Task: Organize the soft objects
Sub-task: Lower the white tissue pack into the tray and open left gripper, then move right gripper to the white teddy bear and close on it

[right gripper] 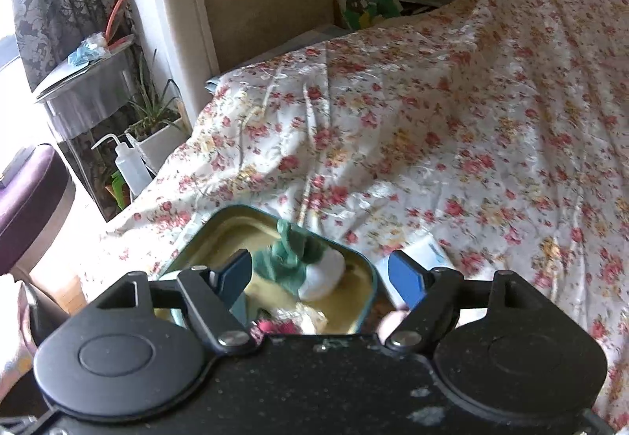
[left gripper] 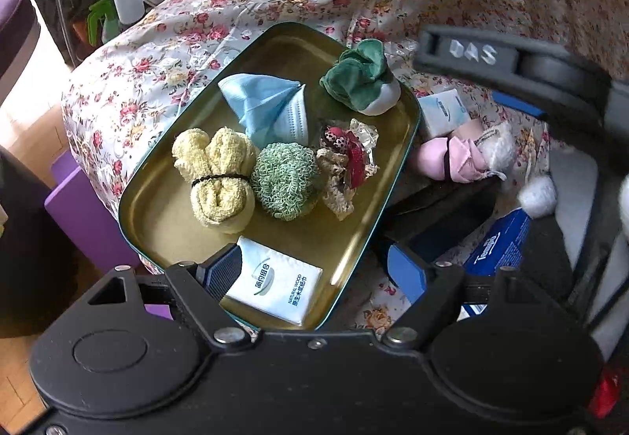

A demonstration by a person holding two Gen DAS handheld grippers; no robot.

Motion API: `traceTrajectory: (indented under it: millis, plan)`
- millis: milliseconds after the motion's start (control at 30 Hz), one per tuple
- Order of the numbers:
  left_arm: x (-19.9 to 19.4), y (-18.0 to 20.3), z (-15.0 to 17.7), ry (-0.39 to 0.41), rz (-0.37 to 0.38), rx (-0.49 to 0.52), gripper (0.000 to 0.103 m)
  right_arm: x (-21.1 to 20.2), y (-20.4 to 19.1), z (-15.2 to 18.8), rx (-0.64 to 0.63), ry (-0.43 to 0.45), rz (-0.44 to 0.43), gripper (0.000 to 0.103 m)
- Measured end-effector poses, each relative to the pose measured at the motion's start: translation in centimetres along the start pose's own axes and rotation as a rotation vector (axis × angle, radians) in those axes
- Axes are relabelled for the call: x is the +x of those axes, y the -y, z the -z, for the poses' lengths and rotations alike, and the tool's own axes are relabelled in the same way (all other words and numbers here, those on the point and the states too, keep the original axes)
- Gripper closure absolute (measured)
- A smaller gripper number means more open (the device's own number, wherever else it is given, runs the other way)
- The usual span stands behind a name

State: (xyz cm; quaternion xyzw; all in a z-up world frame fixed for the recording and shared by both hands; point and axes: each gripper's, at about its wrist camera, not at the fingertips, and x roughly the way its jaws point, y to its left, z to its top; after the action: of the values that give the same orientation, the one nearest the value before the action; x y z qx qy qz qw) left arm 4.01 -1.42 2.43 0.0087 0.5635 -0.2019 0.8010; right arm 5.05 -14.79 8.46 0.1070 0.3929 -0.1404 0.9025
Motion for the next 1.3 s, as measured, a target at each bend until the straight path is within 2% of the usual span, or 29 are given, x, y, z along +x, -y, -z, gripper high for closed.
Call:
traceTrajectory:
  millis: [267,500,633,767,967,1067,1100,1300]
  plan:
    - [-0.2,1.2,0.5,0.024,-0.030,0.045,0.026,-3.4,4.2,3.4,0.038,0.025,0.059,0.019]
    - [0.4,3.5,1.5,0.009,-0.037,0.136,0.026,-6.9,8.8,8.1,0.074,0.039,0.134,0.007]
    - [0.6,4.6,1.8,0.009,-0.021,0.168,0.026,-8.2,11.2,10.5,0.095,0.041,0.193,0.005]
    - [0.4,5.6,1.7,0.036,0.007,0.178,0.026,-9.0,13.4,12.0,0.139,0.050,0.215,0.002]
    - [-0.3,7.7,1.0,0.098,0.045,0.216,0.025,-9.2,15.3,11.3,0.163,0.106,0.253,0.000]
    - [-0.6,8.5,0.5,0.124,0.069,0.244,0.020,-8.6,15.6,10.2,0.160,0.155,0.288,0.000]
    - [-0.6,8.8,0.4,0.134,0.069,0.258,0.016,-8.3,15.8,9.8,0.148,0.164,0.302,0.000]
    - [0.0,10.4,-0.3,0.191,0.022,0.370,0.016,-6.2,16.1,7.2,0.126,0.152,0.383,0.000]
